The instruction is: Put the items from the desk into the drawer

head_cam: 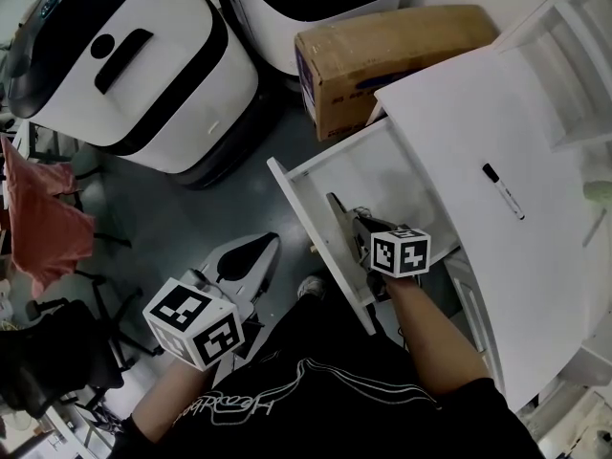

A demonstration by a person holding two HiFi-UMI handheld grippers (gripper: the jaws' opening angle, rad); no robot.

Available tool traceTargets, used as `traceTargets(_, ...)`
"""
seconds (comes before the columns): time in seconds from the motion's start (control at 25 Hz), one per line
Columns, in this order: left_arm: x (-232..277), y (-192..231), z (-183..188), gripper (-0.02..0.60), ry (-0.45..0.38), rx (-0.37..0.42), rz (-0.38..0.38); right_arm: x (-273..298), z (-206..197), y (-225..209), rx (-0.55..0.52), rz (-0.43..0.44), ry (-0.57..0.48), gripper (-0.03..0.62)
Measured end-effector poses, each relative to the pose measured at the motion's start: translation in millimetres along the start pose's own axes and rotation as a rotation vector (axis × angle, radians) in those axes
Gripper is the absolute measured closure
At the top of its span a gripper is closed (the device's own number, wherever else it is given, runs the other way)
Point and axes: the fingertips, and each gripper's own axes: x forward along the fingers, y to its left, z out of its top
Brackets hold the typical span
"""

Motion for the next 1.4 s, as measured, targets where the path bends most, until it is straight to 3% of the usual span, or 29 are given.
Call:
traceTargets(0.68, 6, -3, -1, 0.574, 0.017, 0.004, 0.012, 11, -13, -23, 0.058, -0.051, 0.094, 0.569)
traceTargets(0.76, 6, -5, 0, 0.574, 0.015, 0.008, 0.006, 10, -12, -22, 0.052, -0.055, 0.093, 0.451)
traceTargets(0.88, 4, -9, 2, 0.574, 0.01, 0.014, -0.008, 3, -8, -19, 0.022, -0.061, 0.083, 0.399)
traceTargets(1.12, 0, -25, 6, 0.574, 0.015, 0.045, -0.065, -45, 21, -7, -0.057, -0.097, -0.049, 0.382)
traceTargets(1.4, -8, -57, 21, 0.574, -0.008, 0.083, -0.156, -143, 68, 68, -0.16, 0.002, -0.287, 0.382)
